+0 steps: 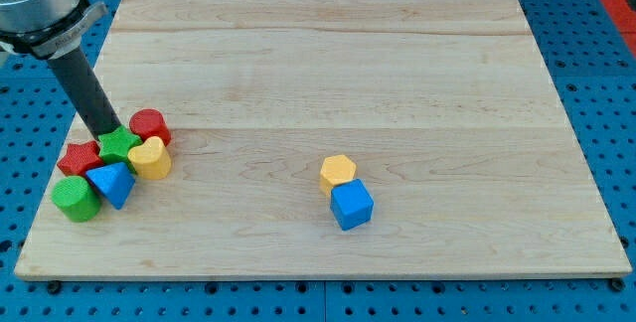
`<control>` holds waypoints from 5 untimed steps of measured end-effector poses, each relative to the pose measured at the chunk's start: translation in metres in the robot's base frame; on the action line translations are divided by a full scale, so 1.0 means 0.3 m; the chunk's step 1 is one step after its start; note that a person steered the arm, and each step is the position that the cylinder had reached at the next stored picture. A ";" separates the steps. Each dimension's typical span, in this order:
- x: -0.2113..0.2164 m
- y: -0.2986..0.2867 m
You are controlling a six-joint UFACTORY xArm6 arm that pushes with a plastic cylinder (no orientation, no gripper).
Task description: Push the hexagon and cube slightly to the bottom
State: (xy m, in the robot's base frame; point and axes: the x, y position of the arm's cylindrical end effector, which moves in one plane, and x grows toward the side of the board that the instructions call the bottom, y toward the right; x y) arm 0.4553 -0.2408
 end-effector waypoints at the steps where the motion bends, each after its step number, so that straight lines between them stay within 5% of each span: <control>1: -0.137 0.112; 2: -0.247 0.339; 3: -0.191 0.713; 5: 0.240 0.804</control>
State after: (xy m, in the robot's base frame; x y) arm 0.5274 0.0004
